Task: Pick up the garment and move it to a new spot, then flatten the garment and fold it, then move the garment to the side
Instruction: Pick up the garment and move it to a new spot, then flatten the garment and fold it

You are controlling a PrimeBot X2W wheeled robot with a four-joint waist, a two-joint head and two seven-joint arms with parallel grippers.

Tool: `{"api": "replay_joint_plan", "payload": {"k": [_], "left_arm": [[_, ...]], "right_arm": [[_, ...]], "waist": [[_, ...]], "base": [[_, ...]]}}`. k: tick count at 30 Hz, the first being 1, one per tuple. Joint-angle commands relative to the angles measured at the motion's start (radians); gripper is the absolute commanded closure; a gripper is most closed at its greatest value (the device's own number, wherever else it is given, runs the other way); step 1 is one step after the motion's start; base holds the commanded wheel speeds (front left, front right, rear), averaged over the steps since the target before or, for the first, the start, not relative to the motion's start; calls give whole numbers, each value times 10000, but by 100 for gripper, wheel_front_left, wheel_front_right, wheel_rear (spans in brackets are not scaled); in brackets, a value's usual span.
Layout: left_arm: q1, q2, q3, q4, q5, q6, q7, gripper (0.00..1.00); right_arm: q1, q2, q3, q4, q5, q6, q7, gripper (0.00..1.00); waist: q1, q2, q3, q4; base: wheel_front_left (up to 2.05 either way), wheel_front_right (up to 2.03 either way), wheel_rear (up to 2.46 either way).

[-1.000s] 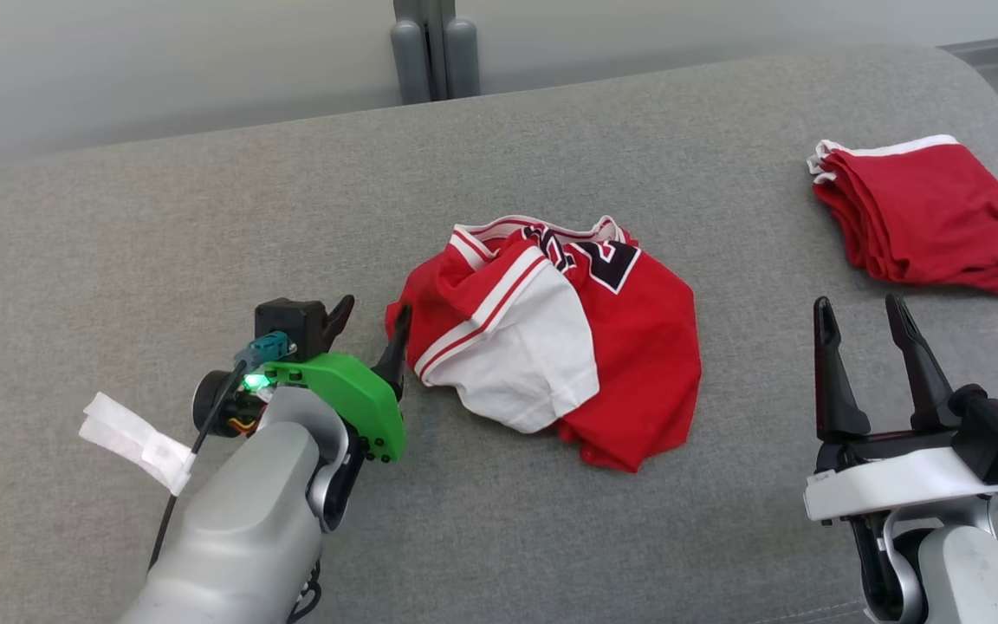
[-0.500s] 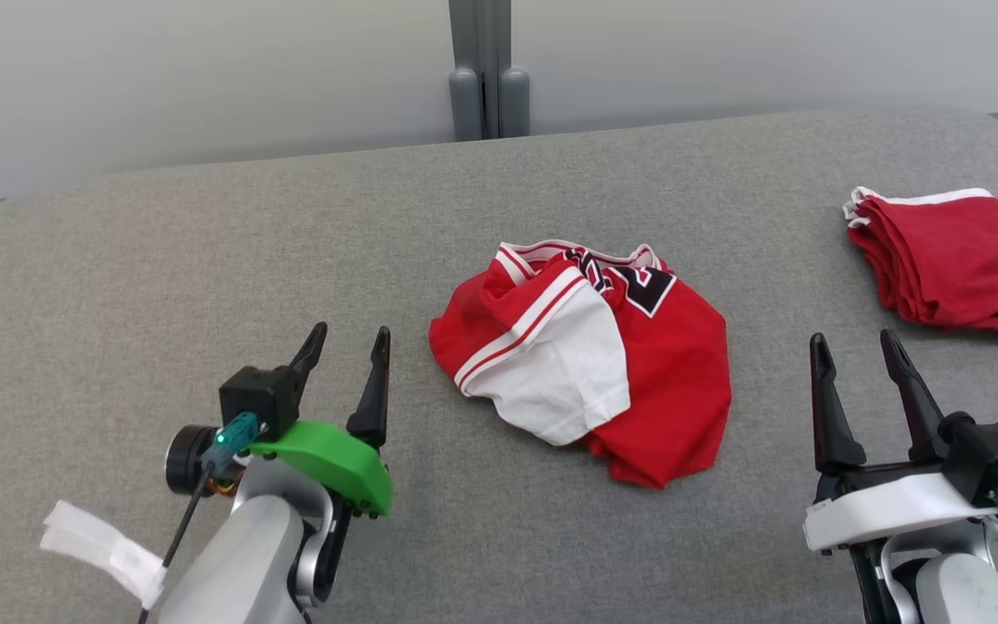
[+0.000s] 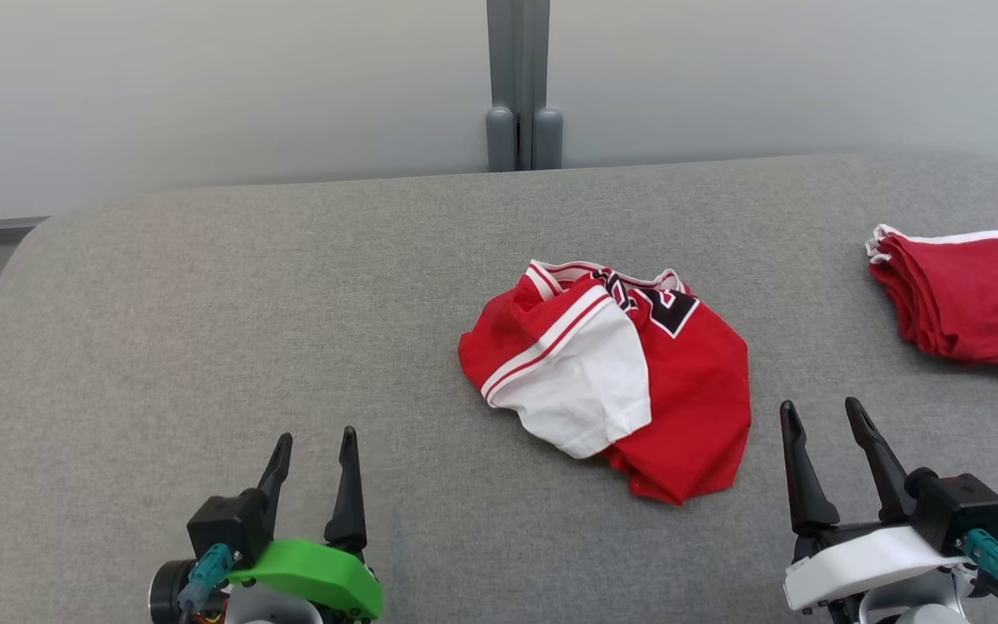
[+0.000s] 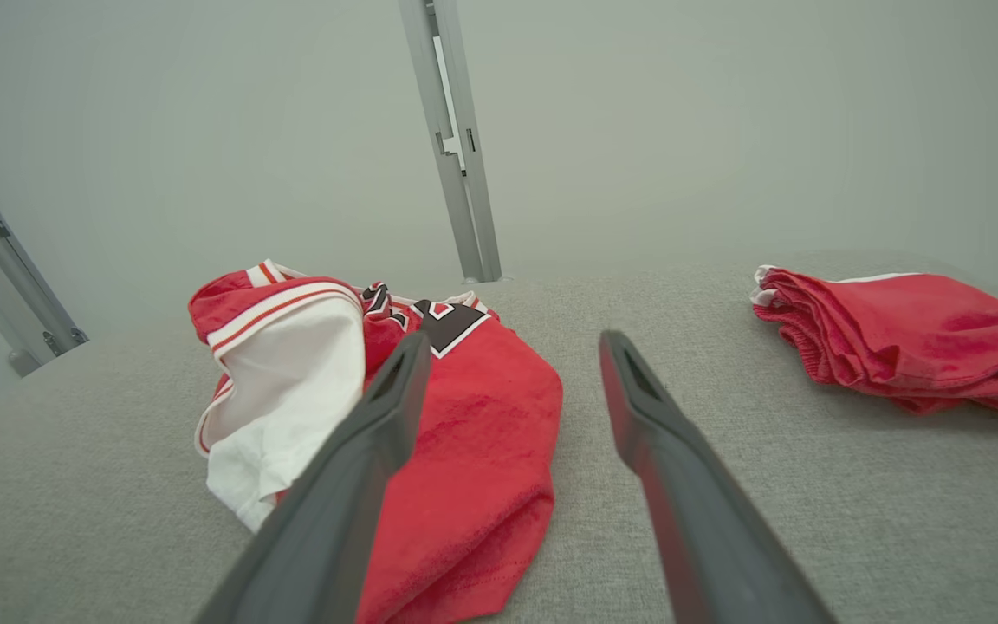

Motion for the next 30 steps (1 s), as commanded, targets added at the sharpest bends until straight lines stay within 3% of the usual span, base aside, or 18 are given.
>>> {"api": "replay_joint_plan", "payload": {"k": [1,20,26,30], "left_arm": [[155,-56,97,-41,126,-61,1,0],[312,-424,816,72,904,-484,0,0],[-133,-490,523,-63,783,-772,0,0],[-598,-515,-192,-154,301,-1058,1,0]], "right_arm": [[33,-32,1,42,75,1,-60,0],[-233,-32,153,457,-10,1,-181,0],[-376,-32,123,434,-35,1,-194,0],[-489,-31,143,440,-59,1,-188,0]], "waist": [[1,-1,-69,117],[1,-1,-10,134],[1,-1,217,-5],[1,-1,424,-190]], "base": [[0,0,0],[0,0,0],[0,0,0],[0,0,0]]}}
